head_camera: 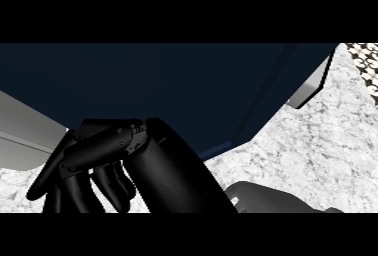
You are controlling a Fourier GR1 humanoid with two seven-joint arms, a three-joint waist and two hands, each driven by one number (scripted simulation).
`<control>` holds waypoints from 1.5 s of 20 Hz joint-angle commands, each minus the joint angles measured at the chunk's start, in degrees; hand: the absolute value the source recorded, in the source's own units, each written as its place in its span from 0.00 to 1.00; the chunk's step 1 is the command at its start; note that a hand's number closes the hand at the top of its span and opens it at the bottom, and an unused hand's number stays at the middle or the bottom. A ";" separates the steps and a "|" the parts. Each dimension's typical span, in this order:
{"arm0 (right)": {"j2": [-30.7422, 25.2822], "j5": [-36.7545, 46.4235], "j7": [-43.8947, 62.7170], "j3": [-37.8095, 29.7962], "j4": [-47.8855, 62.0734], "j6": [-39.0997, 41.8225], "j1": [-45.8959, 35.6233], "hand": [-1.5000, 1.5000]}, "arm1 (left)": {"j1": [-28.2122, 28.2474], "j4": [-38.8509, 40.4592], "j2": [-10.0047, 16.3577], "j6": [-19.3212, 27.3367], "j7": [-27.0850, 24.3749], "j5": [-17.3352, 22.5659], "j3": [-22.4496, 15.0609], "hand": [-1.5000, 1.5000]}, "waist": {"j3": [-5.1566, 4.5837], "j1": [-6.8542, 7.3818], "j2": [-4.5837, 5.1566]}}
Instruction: Pick up the wine, place it into the cabinet and close the cabinet
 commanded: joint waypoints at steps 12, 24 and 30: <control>1.23 -25.85 -5.22 -10.67 31.60 28.43 -16.44 1.00 | 3.05 2.99 -0.66 -8.62 1.87 -0.47 6.81 0.00 | 0.05 1.00 0.65; 1.23 -40.16 -1.38 -14.44 50.93 51.65 -21.42 1.00 | 5.29 5.08 -3.97 -12.08 4.32 -1.54 12.20 0.00 | 0.12 -1.32 0.17; 1.24 -43.30 -7.43 -14.20 56.93 56.10 -21.83 1.00 | 6.22 2.84 -6.28 -9.48 6.95 -2.25 14.83 0.00 | 0.18 -1.61 0.06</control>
